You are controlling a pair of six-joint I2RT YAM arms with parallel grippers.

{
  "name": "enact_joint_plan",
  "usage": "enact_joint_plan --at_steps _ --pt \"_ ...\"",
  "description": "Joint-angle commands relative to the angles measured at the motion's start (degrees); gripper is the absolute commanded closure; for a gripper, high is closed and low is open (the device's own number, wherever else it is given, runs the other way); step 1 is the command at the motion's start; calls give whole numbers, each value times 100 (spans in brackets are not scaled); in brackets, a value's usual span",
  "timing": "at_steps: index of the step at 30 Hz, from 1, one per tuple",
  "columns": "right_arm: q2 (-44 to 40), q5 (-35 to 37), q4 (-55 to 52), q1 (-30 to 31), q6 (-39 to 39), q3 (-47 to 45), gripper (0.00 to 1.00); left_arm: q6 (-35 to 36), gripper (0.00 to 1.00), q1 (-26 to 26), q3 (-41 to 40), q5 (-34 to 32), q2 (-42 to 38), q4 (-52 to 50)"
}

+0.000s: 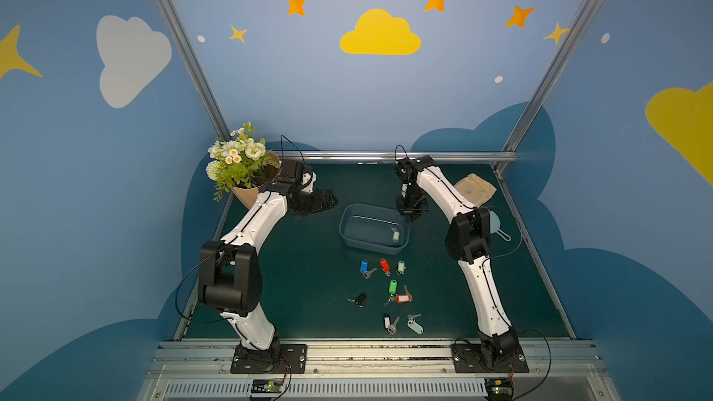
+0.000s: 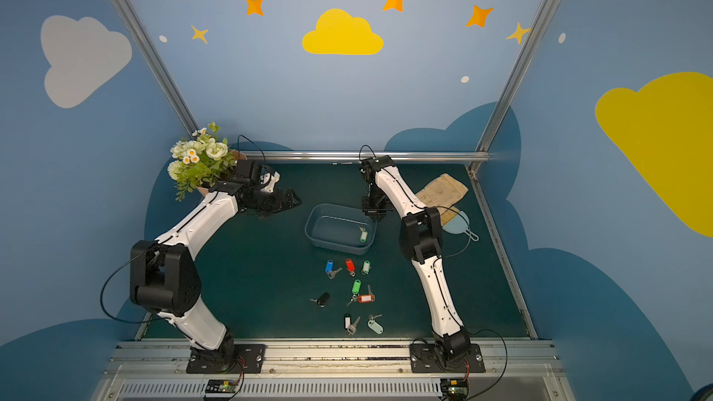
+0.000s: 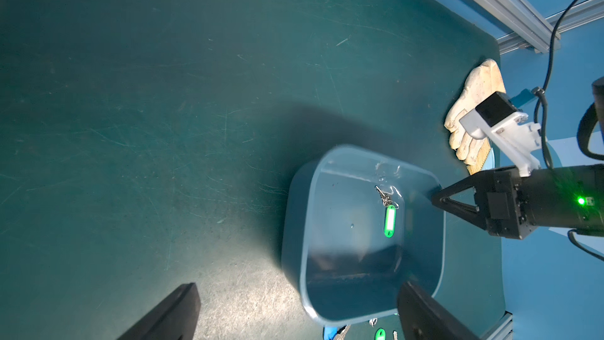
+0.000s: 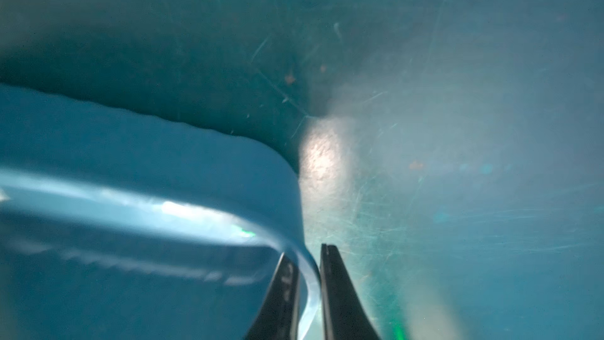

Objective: Take the keys out of the storage box
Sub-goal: Adjust the storage box at the center of the board, then move the key to the storage box.

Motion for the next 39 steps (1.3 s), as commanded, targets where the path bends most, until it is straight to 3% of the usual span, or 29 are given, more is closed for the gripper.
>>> enact_joint_plan --at_steps 1,5,10,14,20,22,27,31,34,39 --pt "281 59 126 -59 -206 258 87 64 0 31 54 50 -184 -98" --pt "271 -58 614 -119 -534 252 86 76 0 15 267 237 -149 -112" --pt "109 -76 1302 -104 -1168 149 73 128 0 -49 652 318 -82 -204" --pt "16 103 1854 -60 -1608 9 74 155 0 -147 846 374 -29 -222" --pt "-350 167 2060 -113 -1832 57 65 379 0 -671 1368 275 315 -407" --pt "-665 300 1892 -133 -1760 -87 57 492 0 -925 1640 152 555 -543" --pt "-1833 601 1758 -205 -1344 -1486 44 646 0 -1482 2542 -30 1323 -893" --pt "-2809 700 1745 -585 -592 -2872 41 946 3 -1961 3394 -425 2100 -1273" --pt "-3401 361 1772 -1026 -188 -3622 41 1008 6 -2183 4021 -551 2739 -1545" --pt "-3920 344 1912 -1259 -112 -4208 41 1045 17 -2402 4678 -874 3514 -1716"
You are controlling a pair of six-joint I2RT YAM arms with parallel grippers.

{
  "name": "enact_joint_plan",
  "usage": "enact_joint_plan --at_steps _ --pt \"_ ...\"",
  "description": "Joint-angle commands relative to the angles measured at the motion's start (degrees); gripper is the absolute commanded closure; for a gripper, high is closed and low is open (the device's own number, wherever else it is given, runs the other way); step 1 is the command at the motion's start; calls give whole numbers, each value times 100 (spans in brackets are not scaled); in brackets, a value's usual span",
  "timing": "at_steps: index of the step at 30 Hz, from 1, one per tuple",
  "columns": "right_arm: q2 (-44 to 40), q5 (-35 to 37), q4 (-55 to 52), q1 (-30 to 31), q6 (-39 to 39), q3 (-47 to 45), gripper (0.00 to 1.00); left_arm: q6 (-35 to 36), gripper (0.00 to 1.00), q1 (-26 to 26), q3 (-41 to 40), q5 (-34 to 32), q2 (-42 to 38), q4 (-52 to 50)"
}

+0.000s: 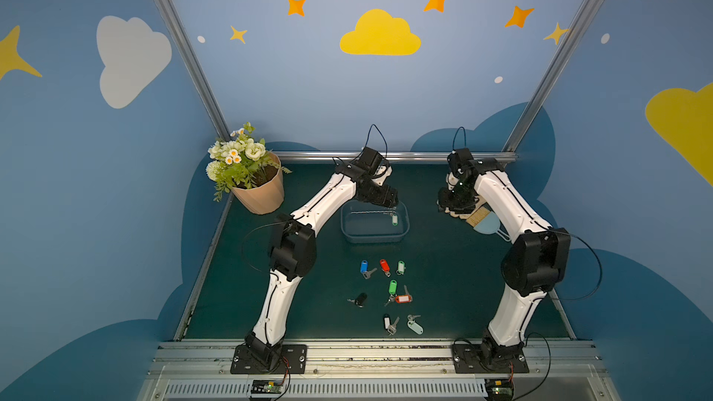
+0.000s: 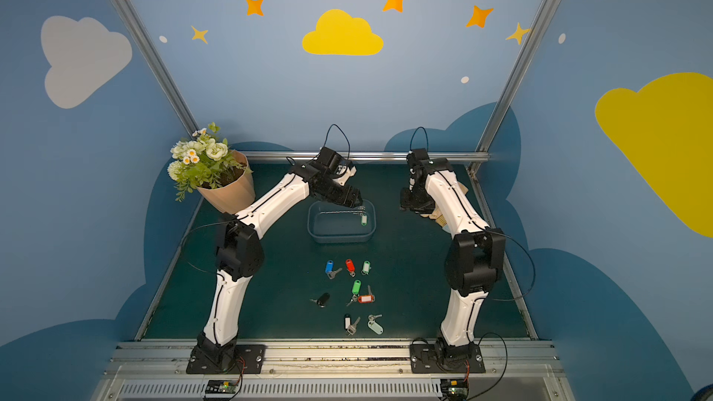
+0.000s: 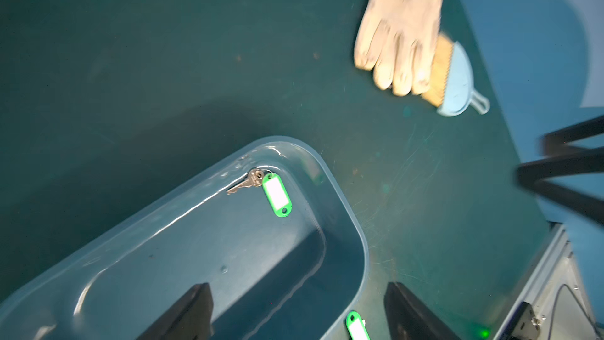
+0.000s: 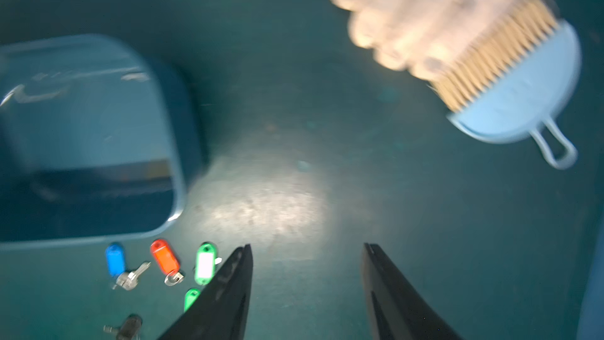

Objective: Take the keys out of the storage box
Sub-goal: Move the key to the storage box.

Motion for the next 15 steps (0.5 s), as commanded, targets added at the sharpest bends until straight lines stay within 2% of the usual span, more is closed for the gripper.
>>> enact_joint_plan --at_steps 1,5,15 --pt "-231 -72 28 62 209 -203 41 158 20 -37 329 -316 361 -377" --pt "-285 -108 -38 49 149 -273 41 158 25 -69 624 -433 856 -411" --pt "-229 -379 -195 58 -137 -268 41 242 27 -157 1410 -629 1743 -283"
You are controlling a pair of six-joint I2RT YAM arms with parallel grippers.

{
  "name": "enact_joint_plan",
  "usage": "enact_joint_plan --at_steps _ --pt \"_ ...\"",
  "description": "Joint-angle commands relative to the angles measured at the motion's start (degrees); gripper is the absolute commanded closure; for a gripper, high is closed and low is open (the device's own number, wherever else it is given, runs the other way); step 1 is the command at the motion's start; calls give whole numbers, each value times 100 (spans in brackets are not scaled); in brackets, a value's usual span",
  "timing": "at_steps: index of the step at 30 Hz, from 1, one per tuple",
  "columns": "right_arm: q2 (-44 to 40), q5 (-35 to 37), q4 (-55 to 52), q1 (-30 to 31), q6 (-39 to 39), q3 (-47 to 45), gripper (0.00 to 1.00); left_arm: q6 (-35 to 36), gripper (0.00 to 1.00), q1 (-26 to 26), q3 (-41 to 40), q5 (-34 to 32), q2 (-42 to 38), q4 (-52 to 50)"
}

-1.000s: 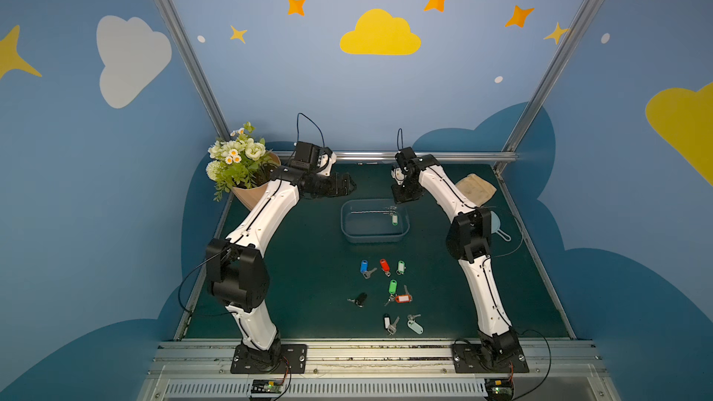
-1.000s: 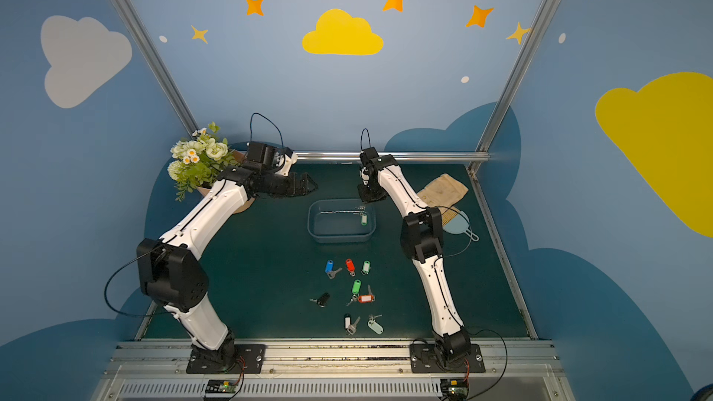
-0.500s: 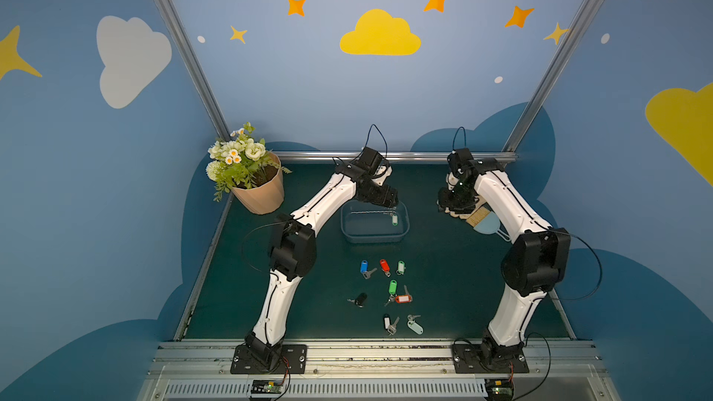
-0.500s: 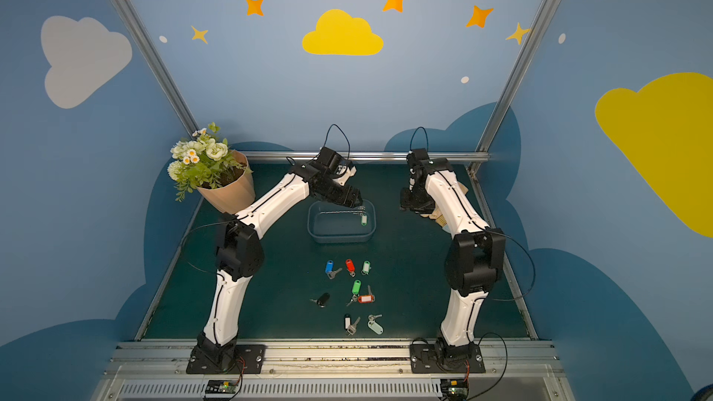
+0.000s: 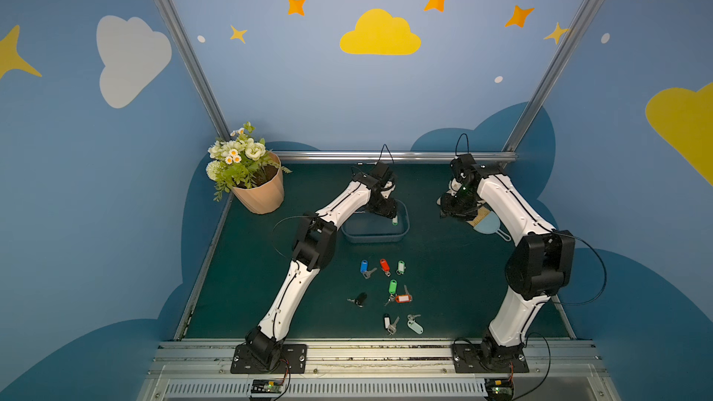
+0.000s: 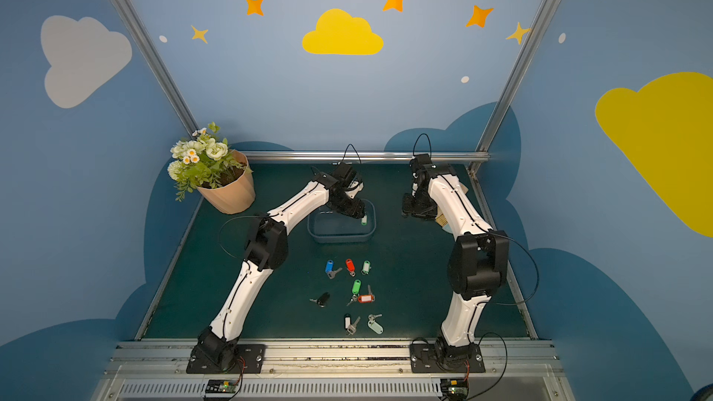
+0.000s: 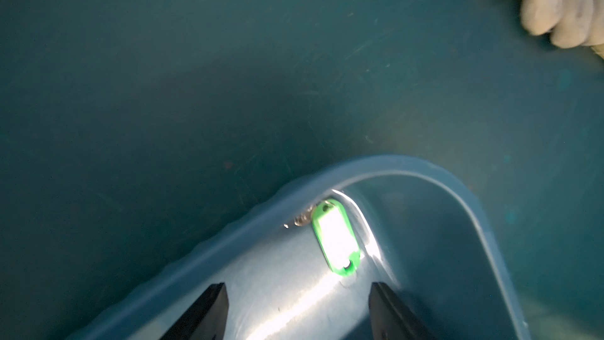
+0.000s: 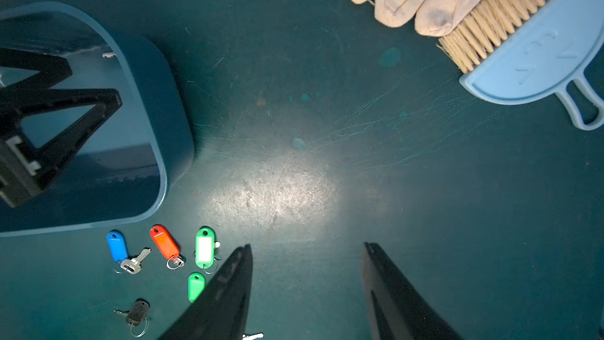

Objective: Take the keys out of the storage box
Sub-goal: Move the key to the storage box.

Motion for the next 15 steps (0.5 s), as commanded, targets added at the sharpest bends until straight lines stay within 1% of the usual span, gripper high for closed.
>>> enact_joint_plan --at_steps 1,6,10,13,15 --pt "-91 -191 -191 30 -155 65 41 143 27 -70 276 -76 165 48" --pt "18 -298 -247 89 -285 175 41 348 29 -142 390 -53 375 403" --pt "105 -380 -247 123 -326 219 42 347 34 -145 414 109 493 616" --pt "150 -435 -239 148 -339 255 42 339 44 -149 416 151 550 682" --pt "193 -462 -246 179 -363 288 43 345 56 -150 416 150 582 713"
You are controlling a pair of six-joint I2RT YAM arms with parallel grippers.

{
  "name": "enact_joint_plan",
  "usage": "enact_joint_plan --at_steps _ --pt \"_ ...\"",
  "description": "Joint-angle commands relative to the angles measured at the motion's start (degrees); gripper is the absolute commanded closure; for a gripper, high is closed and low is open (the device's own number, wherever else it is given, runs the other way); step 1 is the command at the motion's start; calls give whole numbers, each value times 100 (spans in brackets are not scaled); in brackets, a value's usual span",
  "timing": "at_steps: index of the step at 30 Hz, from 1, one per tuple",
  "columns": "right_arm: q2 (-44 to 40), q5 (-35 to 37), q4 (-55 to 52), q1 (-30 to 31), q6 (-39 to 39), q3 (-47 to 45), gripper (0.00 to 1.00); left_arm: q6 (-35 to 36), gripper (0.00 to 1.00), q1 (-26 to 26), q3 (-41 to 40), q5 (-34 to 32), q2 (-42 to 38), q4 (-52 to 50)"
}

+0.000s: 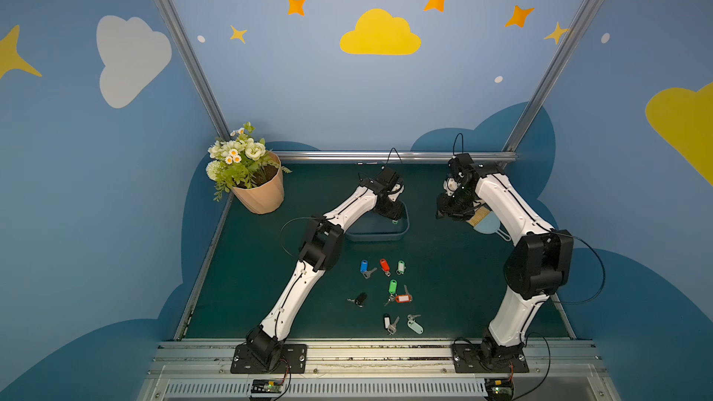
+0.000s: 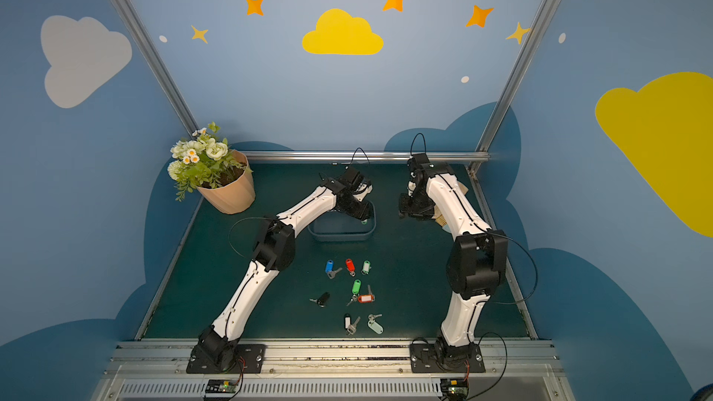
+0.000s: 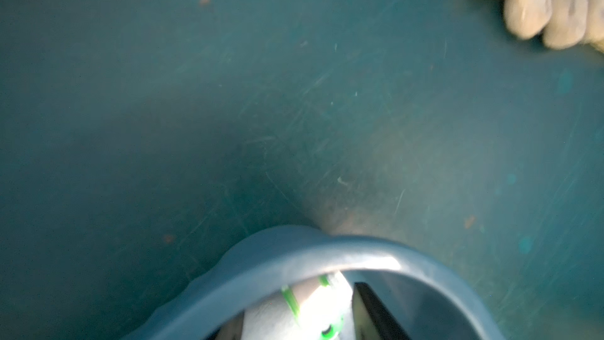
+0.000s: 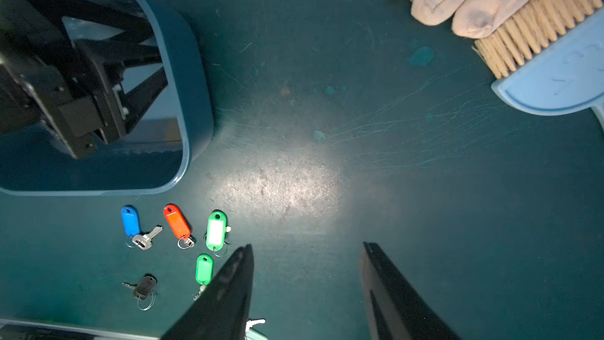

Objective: Take the keys out of the storage box
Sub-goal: Move the key to the storage box.

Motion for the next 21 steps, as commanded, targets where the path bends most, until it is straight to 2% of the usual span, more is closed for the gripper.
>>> enact_joint_plan --at_steps 1,3,9,10,17,18,19,21 --pt "140 -123 -150 68 -100 192 43 53 62 22 134 91 184 166" --pt "175 -151 -151 85 -123 232 42 56 72 26 131 76 175 184" --pt "300 -247 -143 116 -168 367 43 118 90 20 130 65 29 179" --pt "325 -260 -140 129 -176 390 43 116 97 20 130 29 -8 155" --pt "453 -310 -144 153 -255 517 43 175 98 28 84 -33 -136 50" --pt "468 -319 -150 155 -264 523 43 181 97 23 65 -51 -164 25" --pt "474 -328 -151 153 -281 526 43 190 91 16 20 -100 -201 1" --pt "475 -352 -143 157 -290 504 44 209 61 1 -106 -211 -267 1"
